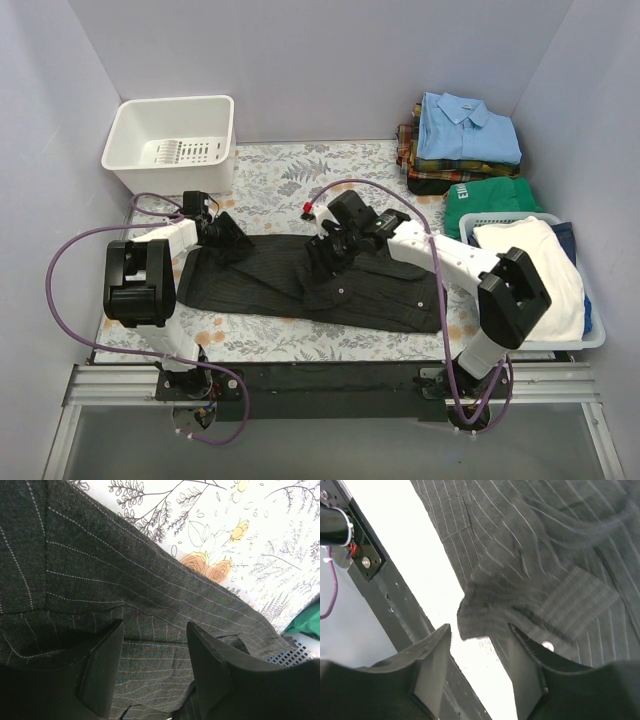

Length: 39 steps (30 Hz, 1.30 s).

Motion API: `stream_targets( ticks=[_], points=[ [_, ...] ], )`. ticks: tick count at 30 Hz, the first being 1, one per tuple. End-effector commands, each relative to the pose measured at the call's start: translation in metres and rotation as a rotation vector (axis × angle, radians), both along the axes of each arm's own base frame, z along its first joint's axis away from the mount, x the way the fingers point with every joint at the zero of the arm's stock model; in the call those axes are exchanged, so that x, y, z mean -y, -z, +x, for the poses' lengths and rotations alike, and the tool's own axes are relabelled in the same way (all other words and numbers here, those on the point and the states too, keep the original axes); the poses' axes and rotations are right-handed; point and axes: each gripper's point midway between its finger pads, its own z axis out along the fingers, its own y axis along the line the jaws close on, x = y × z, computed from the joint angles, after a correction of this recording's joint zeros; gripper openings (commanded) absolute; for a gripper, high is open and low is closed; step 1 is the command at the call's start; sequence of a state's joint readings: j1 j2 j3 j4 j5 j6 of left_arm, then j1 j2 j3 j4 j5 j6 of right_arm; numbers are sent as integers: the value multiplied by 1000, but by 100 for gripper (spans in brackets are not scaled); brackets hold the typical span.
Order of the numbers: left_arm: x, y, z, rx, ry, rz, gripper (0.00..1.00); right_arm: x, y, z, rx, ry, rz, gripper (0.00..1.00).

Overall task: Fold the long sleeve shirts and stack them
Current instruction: Fold the shirt

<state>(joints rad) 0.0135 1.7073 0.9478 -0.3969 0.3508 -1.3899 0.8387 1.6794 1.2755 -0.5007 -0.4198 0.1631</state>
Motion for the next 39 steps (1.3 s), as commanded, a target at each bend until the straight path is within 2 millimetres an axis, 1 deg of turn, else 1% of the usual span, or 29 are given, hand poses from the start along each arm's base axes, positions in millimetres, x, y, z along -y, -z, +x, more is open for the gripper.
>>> stream_targets(
  ticks=[1,2,4,5,6,8,9,11,12,14,16,20,26,29,32,33,35,36,38,39],
  points=[
    [-15,20,-15,-83,-6,93,53,18,-12,8,26,94,26,57],
    [-15,20,-15,-83,-6,93,53,24,-6,11,13,117,7,57],
    [-15,19,-15,-81,-5,93,53,32,13,11,-15,141,-43,57],
    [-15,19,-16,-81,-5,93,53,35,19,14,-22,153,-64,57],
    [-16,19,-15,-78,-5,94,53,37,31,14,-42,155,-95,57],
    [-15,20,-16,-83,-6,93,53,36,37,18,-43,157,-121,57],
    [-15,19,-16,-81,-4,92,53,36,48,20,-57,158,-145,57],
    [-14,18,-16,-81,-6,90,53,35,56,32,-36,189,-166,56],
    [-14,19,-16,-81,-8,89,53,34,64,33,-57,204,-176,56],
    [-15,19,-16,-81,-10,90,53,30,67,44,-42,235,-179,55],
    [-15,19,-16,-79,-7,91,53,30,72,48,-45,261,-193,55],
    [-15,19,-16,-81,-8,92,53,41,75,59,2,328,-250,55],
    [-15,20,-17,-81,-9,92,53,48,81,61,9,355,-280,55],
    [-15,20,-17,-81,-9,92,53,48,80,64,21,367,-285,55],
    [-15,21,-18,-84,-8,90,52,46,85,64,9,357,-291,55],
    [-15,21,-18,-84,-10,90,52,46,90,63,-2,348,-297,54],
    [-15,20,-17,-83,-10,90,52,41,91,62,-14,333,-285,52],
    [-15,20,-17,-81,-8,90,52,40,91,61,-16,320,-277,48],
    [-15,20,-17,-81,-9,92,52,35,87,61,-17,305,-250,43],
    [-15,20,-18,-82,-8,92,52,34,86,60,-17,299,-243,39]
  ],
)
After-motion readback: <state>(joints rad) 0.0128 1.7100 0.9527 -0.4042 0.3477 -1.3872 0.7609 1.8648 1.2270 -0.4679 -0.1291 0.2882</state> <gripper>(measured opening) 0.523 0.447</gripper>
